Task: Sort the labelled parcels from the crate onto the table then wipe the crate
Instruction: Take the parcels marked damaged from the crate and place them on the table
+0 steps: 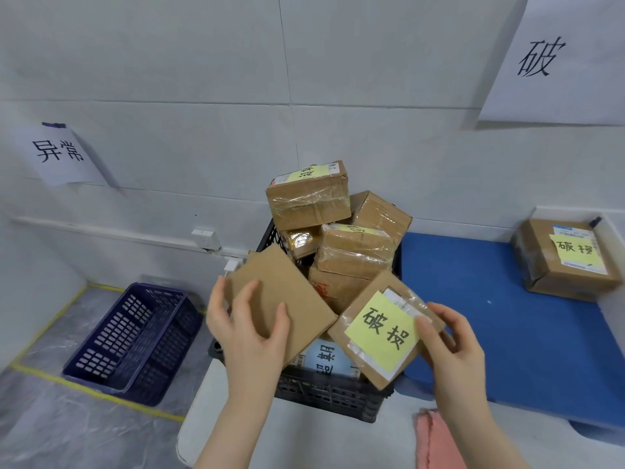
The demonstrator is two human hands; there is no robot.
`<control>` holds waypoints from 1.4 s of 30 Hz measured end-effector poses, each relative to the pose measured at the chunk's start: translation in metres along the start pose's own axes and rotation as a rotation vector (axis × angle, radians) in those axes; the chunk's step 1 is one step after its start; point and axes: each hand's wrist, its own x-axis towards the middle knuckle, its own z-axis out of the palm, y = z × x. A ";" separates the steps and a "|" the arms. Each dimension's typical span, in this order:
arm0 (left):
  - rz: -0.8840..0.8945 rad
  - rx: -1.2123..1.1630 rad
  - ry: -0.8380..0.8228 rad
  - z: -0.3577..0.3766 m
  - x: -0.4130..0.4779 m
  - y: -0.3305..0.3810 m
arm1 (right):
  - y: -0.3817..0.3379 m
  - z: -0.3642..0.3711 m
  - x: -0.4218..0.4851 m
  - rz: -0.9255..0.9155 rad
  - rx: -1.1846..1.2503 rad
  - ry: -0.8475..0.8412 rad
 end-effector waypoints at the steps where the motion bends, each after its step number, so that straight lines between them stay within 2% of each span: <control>1: 0.047 0.020 -0.014 0.005 0.000 0.000 | -0.006 -0.003 0.003 -0.011 0.024 0.019; 5: 0.083 -0.005 -0.085 0.012 0.007 0.000 | -0.035 -0.008 0.016 -0.048 0.174 0.067; 7: 0.141 -0.030 -0.159 0.010 0.010 -0.002 | -0.047 0.001 0.019 -0.060 0.212 0.022; 10: 0.192 -0.041 -0.245 0.008 0.014 -0.006 | -0.059 0.031 0.020 -0.064 0.159 -0.077; 14: 0.204 0.013 -0.212 0.005 0.014 0.003 | -0.065 0.069 0.015 -0.059 0.093 -0.139; 19: 0.060 -0.298 -0.409 -0.007 0.007 0.032 | -0.070 0.081 0.009 -0.058 0.111 -0.148; 22: 0.173 -0.264 -0.480 -0.008 0.004 0.038 | -0.068 0.078 0.007 -0.050 0.081 -0.159; 26: 0.250 -0.252 -0.463 -0.008 -0.003 0.042 | -0.059 0.070 0.000 -0.066 -0.041 -0.221; 30: 0.295 -0.256 -0.498 -0.005 -0.002 0.039 | -0.049 0.059 -0.010 -0.088 0.002 -0.327; 35: 0.286 -0.260 -0.508 -0.005 -0.005 0.037 | -0.046 0.058 -0.015 -0.163 -0.017 -0.306; 42: 0.288 -0.349 -0.477 -0.005 -0.004 0.044 | -0.045 0.056 -0.019 -0.242 -0.057 -0.370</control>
